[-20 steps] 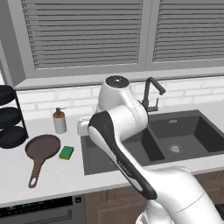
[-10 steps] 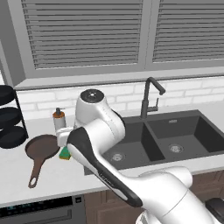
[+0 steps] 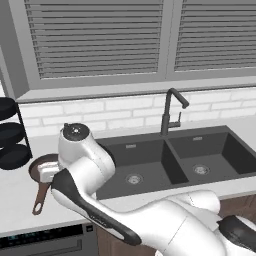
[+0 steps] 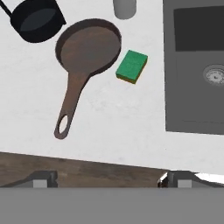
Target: Pick the pan and sponge and place them into the sink. Then turn on the water.
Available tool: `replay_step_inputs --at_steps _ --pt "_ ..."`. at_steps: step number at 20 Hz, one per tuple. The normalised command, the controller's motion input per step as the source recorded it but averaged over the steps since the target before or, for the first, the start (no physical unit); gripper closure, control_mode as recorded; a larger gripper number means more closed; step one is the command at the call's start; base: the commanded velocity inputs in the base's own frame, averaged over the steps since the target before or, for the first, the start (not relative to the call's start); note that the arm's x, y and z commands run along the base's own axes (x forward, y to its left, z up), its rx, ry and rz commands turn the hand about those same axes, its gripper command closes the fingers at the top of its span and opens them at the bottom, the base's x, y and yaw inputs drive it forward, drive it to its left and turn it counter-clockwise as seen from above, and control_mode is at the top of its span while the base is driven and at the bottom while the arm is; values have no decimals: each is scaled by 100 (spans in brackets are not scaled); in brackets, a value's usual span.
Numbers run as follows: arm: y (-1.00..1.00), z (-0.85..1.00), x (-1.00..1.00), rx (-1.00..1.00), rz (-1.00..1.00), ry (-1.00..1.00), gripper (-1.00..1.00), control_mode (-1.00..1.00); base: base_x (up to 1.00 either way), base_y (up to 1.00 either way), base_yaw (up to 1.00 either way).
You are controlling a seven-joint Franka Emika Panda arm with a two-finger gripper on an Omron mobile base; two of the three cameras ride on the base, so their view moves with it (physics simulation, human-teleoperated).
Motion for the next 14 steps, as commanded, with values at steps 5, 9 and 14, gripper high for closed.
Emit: replay_step_inputs --at_steps 5,9,14 --pt "51 -31 26 0 0 4 -100 -100 0 0 0" --pt "42 -36 35 0 0 10 -100 -100 0 0 0" --pt "43 -33 41 0 0 4 -100 -100 0 0 0"
